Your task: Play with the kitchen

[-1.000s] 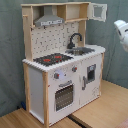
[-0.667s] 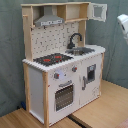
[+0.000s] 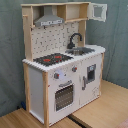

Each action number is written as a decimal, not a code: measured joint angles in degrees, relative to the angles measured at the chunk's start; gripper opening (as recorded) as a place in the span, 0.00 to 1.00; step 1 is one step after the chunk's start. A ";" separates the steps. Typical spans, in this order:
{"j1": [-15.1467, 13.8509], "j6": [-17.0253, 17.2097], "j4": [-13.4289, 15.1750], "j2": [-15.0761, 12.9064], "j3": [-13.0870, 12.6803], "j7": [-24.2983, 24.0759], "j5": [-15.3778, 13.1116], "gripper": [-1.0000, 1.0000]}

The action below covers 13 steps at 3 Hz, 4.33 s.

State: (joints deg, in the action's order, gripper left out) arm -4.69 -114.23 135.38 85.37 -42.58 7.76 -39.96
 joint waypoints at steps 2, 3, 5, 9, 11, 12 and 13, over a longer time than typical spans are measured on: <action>4.49 3.75 0.57 2.13 4.72 -3.92 -8.77 1.00; 7.03 5.42 2.49 2.12 5.87 -7.86 -11.46 1.00; 12.47 7.16 7.97 2.00 8.92 -16.80 -17.28 1.00; 15.97 5.25 12.83 -0.26 24.33 -27.98 -29.87 1.00; 15.81 0.11 14.69 -2.68 32.78 -32.24 -35.10 1.00; 15.78 -2.94 14.59 -4.84 35.79 -33.84 -37.85 1.00; 15.78 -3.43 14.52 -5.38 36.15 -34.25 -38.26 1.00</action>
State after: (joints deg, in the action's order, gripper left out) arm 11.09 -117.66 149.90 79.99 -6.43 -26.49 -78.22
